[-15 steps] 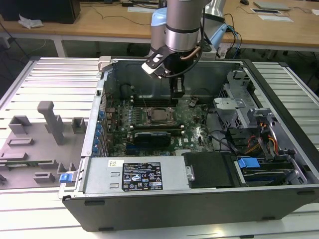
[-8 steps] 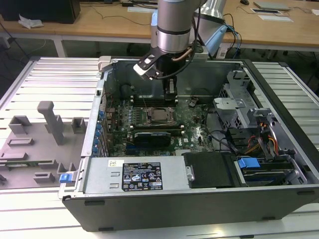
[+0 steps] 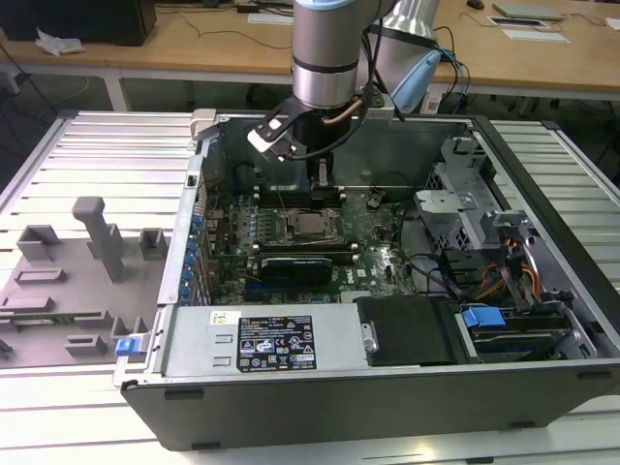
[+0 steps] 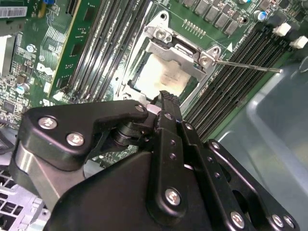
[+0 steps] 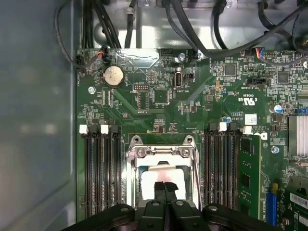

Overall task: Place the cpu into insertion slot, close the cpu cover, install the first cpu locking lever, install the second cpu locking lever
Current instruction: 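Close the cpu cover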

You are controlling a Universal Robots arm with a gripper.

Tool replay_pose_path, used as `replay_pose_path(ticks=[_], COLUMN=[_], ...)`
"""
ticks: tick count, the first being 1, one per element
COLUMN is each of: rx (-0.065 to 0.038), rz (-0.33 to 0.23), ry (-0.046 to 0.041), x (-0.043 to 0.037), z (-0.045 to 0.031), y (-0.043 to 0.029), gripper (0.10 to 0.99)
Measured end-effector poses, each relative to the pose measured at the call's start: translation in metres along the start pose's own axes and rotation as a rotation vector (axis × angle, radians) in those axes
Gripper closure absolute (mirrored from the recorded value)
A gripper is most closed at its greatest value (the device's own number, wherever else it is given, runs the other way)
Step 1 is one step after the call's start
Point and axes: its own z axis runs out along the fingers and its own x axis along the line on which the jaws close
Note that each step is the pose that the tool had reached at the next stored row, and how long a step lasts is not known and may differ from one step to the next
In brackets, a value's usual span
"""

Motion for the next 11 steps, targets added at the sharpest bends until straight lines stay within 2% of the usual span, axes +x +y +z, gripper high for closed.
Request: replay_pose_path(ticks=[11], rx=[-0.004], rz=[-0.203], ry=[0.005], x=[0.0], z=[0.0001], y=[0.0], gripper=[0.98])
